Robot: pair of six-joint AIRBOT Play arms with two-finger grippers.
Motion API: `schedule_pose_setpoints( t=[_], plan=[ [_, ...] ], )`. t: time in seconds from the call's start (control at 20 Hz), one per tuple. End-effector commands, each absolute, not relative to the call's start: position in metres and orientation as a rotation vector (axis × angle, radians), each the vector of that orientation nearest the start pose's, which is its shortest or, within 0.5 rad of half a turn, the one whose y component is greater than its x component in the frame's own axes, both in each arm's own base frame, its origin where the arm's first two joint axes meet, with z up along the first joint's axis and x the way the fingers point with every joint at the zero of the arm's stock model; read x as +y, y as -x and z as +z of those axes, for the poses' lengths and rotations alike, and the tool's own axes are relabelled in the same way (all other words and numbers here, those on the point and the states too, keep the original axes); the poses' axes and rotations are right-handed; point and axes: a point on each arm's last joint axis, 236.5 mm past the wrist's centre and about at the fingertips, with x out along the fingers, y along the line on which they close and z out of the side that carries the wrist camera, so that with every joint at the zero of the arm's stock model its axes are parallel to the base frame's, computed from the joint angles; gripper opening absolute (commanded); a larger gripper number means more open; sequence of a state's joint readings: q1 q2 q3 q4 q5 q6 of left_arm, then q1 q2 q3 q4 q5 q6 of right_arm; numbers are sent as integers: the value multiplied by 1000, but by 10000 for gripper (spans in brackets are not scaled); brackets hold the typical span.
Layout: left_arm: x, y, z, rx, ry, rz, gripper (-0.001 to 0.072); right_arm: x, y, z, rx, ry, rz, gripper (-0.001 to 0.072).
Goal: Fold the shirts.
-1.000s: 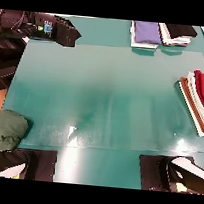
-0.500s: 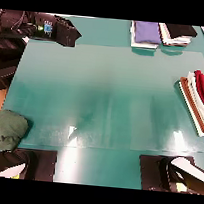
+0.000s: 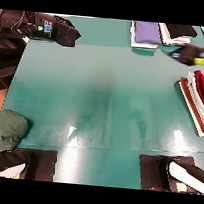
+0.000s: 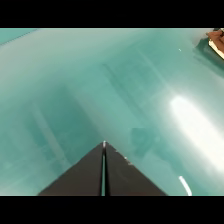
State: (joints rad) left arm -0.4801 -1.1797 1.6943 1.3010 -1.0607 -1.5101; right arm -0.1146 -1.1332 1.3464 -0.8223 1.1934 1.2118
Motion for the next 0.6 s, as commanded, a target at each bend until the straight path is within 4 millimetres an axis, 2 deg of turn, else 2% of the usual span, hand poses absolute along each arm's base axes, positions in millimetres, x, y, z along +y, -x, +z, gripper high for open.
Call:
schedule_pose_setpoints(
  t=[0.0, 0.05, 0.2, 0.55],
  plan=[
    [-257, -377, 302, 535, 12, -674, 23, 181, -384, 182, 808, -110, 678, 68],
    [-257, -378, 304, 527, 15, -673, 23, 192, -378, 179, 813, -79, 702, 22],
    [-258, -381, 308, 508, 21, -671, 23, 212, -366, 177, 822, -33, 750, 22],
    [-258, -381, 308, 507, 21, -671, 23, 215, -365, 177, 824, -32, 757, 22]
  ],
)
